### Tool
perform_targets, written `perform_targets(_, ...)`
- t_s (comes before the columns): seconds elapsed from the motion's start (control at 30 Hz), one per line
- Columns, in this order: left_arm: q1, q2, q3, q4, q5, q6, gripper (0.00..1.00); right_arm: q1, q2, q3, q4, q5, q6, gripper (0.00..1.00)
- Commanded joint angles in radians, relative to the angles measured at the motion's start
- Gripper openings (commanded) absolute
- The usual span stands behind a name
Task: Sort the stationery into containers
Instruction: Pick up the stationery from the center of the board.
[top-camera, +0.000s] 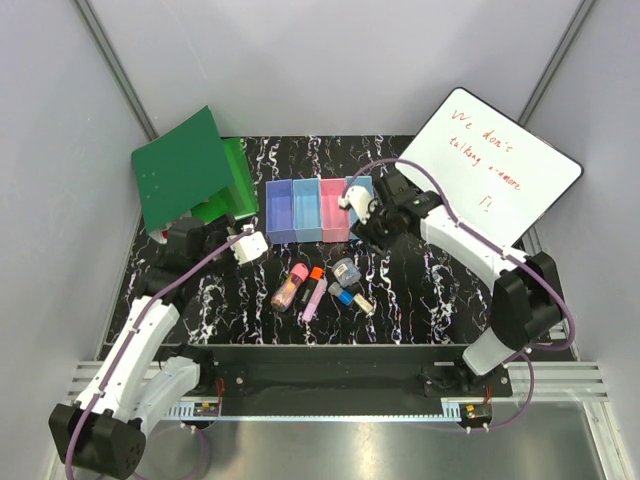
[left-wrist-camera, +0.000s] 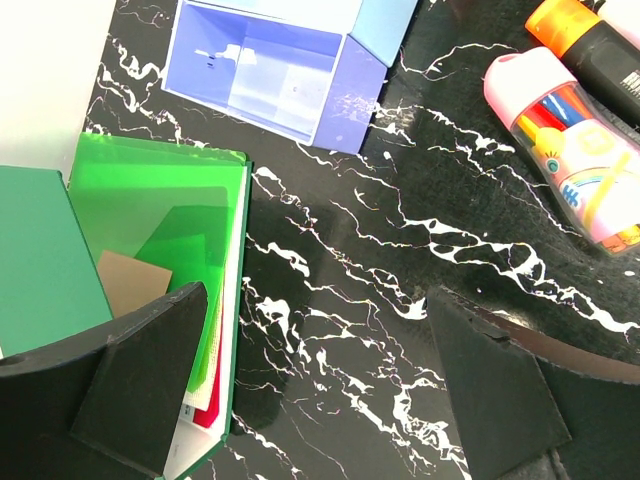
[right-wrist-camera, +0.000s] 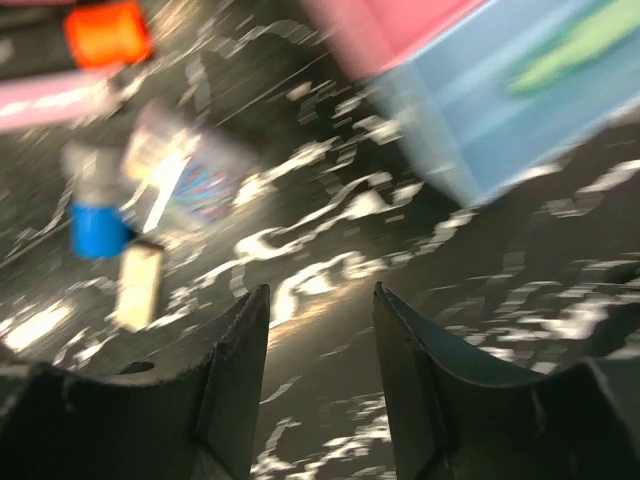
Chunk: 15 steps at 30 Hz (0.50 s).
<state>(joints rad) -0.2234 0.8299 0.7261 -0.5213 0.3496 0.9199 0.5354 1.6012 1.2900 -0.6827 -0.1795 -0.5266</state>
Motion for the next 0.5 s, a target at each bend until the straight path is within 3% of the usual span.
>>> perform_targets(0.0,-0.005,-0.02,0.003,0.04,-0.018,0.013,0.99,0.047,-0.021,-0.081,-0.048,-0.103,0.066,0.52)
perform_targets(0.47,-0.004,-0.006,0.01,0.038,-0.027,0.027,0.99,0.15,-0.073,-0.277,0.006,-0.095,0.149,0.53)
